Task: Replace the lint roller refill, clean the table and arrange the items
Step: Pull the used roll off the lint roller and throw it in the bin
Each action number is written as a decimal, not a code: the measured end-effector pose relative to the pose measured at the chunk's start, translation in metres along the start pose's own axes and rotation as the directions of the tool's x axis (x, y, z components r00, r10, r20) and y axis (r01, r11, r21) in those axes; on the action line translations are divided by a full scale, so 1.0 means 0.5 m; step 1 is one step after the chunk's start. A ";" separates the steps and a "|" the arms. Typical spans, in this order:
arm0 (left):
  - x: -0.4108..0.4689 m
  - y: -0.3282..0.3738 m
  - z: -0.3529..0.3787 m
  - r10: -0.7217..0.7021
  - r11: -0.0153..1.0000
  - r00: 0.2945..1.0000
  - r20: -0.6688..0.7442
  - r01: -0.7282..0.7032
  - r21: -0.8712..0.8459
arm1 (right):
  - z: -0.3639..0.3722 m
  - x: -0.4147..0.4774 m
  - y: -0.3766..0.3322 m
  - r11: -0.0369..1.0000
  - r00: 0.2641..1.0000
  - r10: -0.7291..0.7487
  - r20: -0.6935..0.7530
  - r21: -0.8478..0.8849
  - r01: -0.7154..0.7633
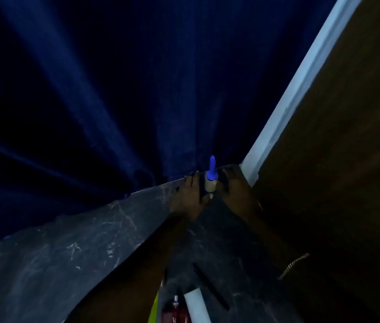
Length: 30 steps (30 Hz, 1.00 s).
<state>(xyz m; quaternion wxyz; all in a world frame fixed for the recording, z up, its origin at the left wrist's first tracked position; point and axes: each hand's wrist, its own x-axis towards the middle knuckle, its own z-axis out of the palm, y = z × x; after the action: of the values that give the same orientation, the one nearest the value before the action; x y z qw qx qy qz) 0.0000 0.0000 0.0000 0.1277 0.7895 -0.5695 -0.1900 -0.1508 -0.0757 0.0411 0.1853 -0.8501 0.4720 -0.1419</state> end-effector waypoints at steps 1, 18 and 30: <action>0.014 0.002 0.014 -0.012 0.999 1.000 -0.004 0.012 -0.053 | 0.012 0.013 0.004 1.000 1.000 -0.014 -0.009 0.005 0.014; 0.051 0.031 0.063 -0.116 0.767 0.991 -0.069 0.045 -0.641 | 0.016 0.060 -0.027 0.835 0.984 0.165 0.072 0.520 -0.179; -0.216 0.010 -0.014 0.032 0.755 0.965 -0.261 -0.195 -0.626 | -0.068 -0.181 -0.087 0.483 0.971 0.181 0.157 0.846 -0.227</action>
<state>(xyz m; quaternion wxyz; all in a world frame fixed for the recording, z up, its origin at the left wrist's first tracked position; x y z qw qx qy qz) -0.0315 0.1006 0.0249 0.4697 0.6772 -0.4969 -0.2720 -0.1791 0.0165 0.0850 0.6077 -0.5874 0.4326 -0.3138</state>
